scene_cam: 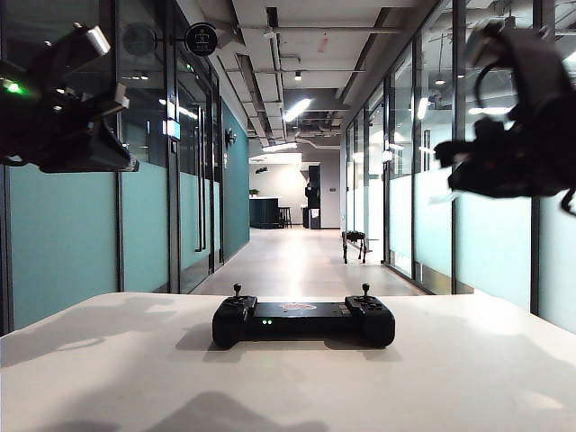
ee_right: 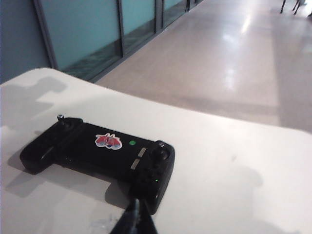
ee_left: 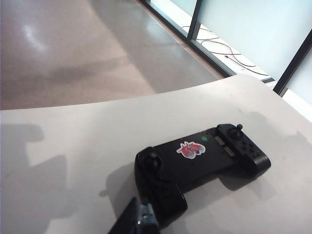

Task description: Push the left joystick on the remote control sitting on the white table backward to make the robot dog back up in a straight line until it returns close to you.

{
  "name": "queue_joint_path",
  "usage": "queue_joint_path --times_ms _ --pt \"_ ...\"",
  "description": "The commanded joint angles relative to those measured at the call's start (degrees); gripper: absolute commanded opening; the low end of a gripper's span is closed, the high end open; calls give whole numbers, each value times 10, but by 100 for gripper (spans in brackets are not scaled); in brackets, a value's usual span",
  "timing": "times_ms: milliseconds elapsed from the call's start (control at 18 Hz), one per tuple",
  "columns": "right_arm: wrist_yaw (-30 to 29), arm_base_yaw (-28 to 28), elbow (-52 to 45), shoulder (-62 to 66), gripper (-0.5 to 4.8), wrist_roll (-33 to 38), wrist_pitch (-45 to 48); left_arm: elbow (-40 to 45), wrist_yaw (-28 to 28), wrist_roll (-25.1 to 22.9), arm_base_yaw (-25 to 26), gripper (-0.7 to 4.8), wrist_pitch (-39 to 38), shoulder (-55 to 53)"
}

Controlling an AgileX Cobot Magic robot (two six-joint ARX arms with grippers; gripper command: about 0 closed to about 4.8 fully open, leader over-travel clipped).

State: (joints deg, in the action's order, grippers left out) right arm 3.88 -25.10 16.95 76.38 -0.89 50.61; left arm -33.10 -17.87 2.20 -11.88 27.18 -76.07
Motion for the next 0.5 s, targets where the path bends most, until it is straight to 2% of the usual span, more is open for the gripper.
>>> queue_joint_path --times_ms 56,278,500 --pt "0 0 22 50 -5 29 37 -20 -4 -2 -1 -6 7 -18" --pt "2 -4 65 129 -5 45 41 -49 -10 -3 -1 -6 3 -53" --pt "14 -31 110 200 -5 51 41 -54 -15 -3 -1 -6 3 -64"
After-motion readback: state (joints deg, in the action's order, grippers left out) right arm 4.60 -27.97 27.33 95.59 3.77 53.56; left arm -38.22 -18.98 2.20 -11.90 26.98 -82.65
